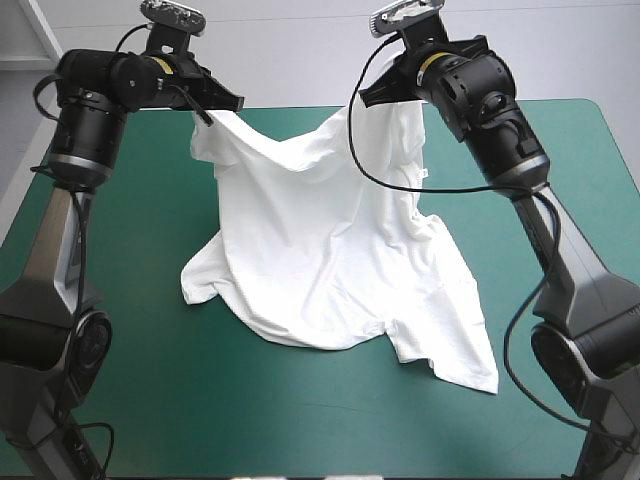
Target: Fold the cloth
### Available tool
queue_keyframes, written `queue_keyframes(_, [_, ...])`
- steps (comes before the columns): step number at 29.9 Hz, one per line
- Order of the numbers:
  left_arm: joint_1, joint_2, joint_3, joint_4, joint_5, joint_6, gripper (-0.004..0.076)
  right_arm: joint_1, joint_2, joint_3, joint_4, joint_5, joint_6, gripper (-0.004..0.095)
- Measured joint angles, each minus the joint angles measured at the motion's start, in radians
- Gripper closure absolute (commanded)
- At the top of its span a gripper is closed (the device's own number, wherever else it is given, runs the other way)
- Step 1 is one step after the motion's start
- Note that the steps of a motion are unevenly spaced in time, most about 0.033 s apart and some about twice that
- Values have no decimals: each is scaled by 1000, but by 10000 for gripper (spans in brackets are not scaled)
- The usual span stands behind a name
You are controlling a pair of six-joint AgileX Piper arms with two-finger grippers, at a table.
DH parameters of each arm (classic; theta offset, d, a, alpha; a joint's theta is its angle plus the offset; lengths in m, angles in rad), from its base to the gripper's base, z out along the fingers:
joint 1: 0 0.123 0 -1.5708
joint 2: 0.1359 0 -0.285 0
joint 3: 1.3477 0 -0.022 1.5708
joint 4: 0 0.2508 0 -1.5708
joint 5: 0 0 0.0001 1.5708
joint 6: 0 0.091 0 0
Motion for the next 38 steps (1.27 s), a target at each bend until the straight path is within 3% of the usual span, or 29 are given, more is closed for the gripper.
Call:
queue_keyframes(9, [0,200,8,57,-243,0,705,-85,159,1,24,-174,10,922])
queue_keyframes(13, [0,299,13,56,-354,0,685,-100,207,1,53,-246,11,813])
queue_keyframes(15, [0,339,13,55,-412,0,627,-104,230,1,63,-282,11,686])
queue_keyframes(18, [0,387,13,55,-509,0,460,-118,257,1,68,-352,11,446])
queue_keyframes(19, [0,401,13,55,-542,0,370,-124,266,1,68,-381,11,379])
queue_keyframes(22, [0,425,13,57,-624,0,183,-151,286,1,68,-449,14,312])
queue_keyframes(25, [0,431,13,76,-670,0,127,-174,292,1,68,-453,31,324])
queue_keyframes(29, [0,429,-34,97,-569,0,150,-194,270,1,68,-340,49,324])
queue_keyframes(38, [0,313,-187,137,-32,1,200,-195,142,1,88,143,49,332])
